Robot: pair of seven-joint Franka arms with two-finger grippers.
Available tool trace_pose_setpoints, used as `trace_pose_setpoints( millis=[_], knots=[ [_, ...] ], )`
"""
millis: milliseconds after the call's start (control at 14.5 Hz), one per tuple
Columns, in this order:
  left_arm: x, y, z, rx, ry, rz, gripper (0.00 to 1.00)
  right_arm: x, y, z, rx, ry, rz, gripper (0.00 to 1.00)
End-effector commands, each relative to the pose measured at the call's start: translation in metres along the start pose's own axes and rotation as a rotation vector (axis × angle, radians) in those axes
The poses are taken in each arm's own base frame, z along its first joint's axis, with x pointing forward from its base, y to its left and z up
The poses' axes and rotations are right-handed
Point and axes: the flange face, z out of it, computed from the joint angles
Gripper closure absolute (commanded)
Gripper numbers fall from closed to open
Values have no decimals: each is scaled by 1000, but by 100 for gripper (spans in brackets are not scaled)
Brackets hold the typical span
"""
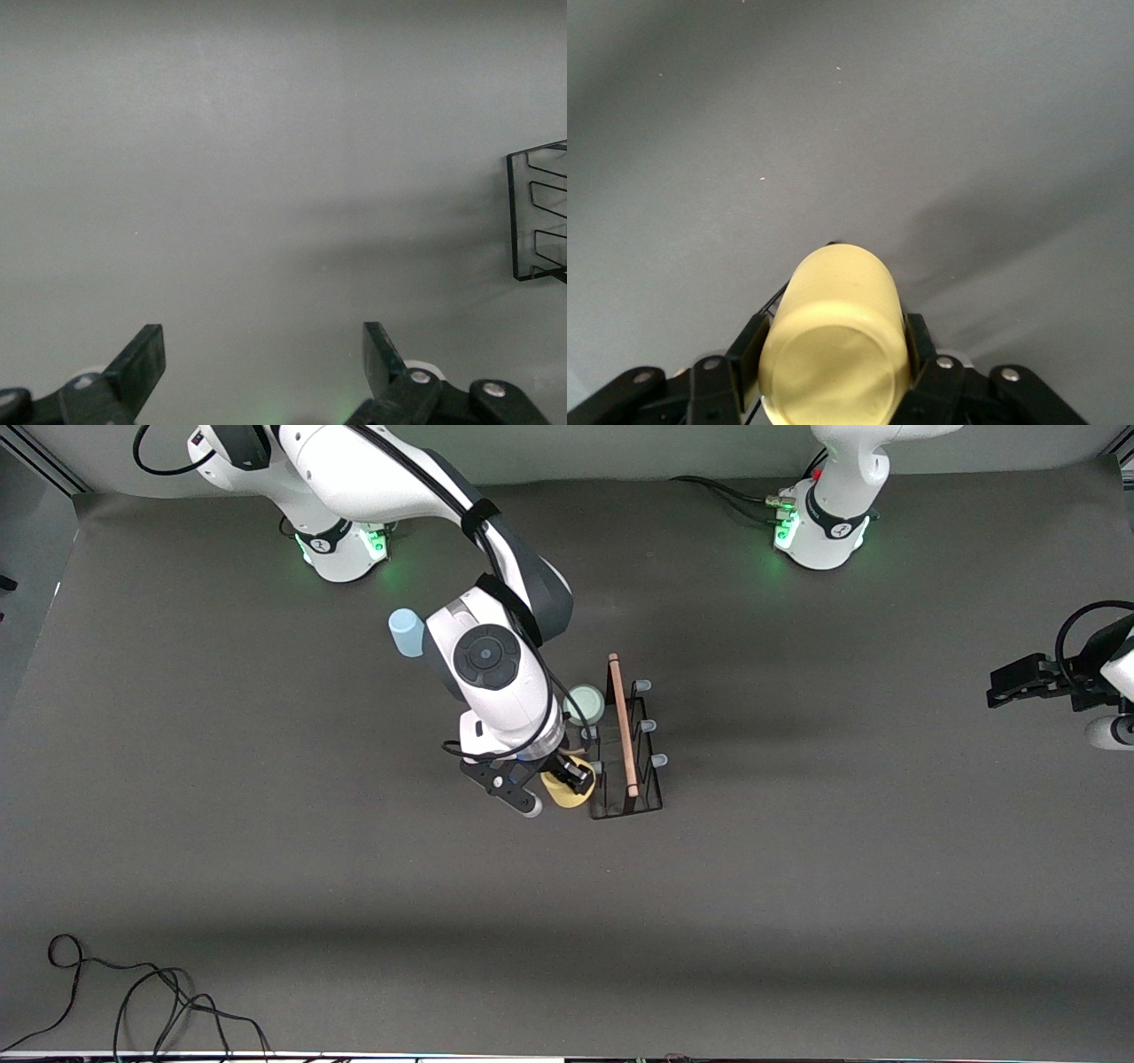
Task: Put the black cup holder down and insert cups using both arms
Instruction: 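Lower the yellow cup onto a rack peg beside the green cup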
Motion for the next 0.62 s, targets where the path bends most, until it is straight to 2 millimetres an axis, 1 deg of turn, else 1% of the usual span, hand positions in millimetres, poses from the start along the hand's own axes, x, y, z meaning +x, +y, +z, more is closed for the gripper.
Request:
trace_pose_setpoints(
  millis=[0, 138, 345, 483, 552],
  knots=[
    [-4, 1, -3, -2, -2, 0, 1, 2, -8, -6, 19, 30, 16, 86],
    [-3, 0, -3, -2, -2, -1, 1, 1, -11, -14, 33, 32, 22, 86],
    [-3, -1, -2, -2, -4, -3, 1, -1, -14, -19, 40, 31, 22, 86],
    [-3, -1, -2, -2, -1, -3, 1, -6, -15, -17, 41, 26, 19, 86],
    [-3, -1, -1, -2, -2, -3, 1, -8, -15, -10, 34, 28, 27, 86]
  ],
)
